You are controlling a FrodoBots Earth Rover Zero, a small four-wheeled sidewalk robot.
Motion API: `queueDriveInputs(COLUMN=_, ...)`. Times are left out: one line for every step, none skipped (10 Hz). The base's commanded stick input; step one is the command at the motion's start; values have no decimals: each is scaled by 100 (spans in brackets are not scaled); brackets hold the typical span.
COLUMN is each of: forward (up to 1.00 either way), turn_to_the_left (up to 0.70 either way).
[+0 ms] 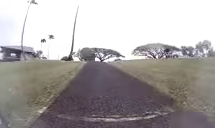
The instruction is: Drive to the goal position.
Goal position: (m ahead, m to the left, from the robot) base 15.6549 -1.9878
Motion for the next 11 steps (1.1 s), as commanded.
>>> queueDriveInputs(forward=70, turn_to_the_left=0)
queueDriveInputs(forward=70, turn_to_the_left=0)
queueDriveInputs(forward=70, turn_to_the_left=0)
queueDriveInputs(forward=70, turn_to_the_left=25)
queueDriveInputs(forward=70, turn_to_the_left=10)
queueDriveInputs(forward=70, turn_to_the_left=0)
queueDriveInputs(forward=70, turn_to_the_left=0)
queueDriveInputs(forward=70, turn_to_the_left=0)
queueDriveInputs(forward=70, turn_to_the_left=0)
queueDriveInputs(forward=70, turn_to_the_left=0)
queueDriveInputs(forward=70, turn_to_the_left=0)
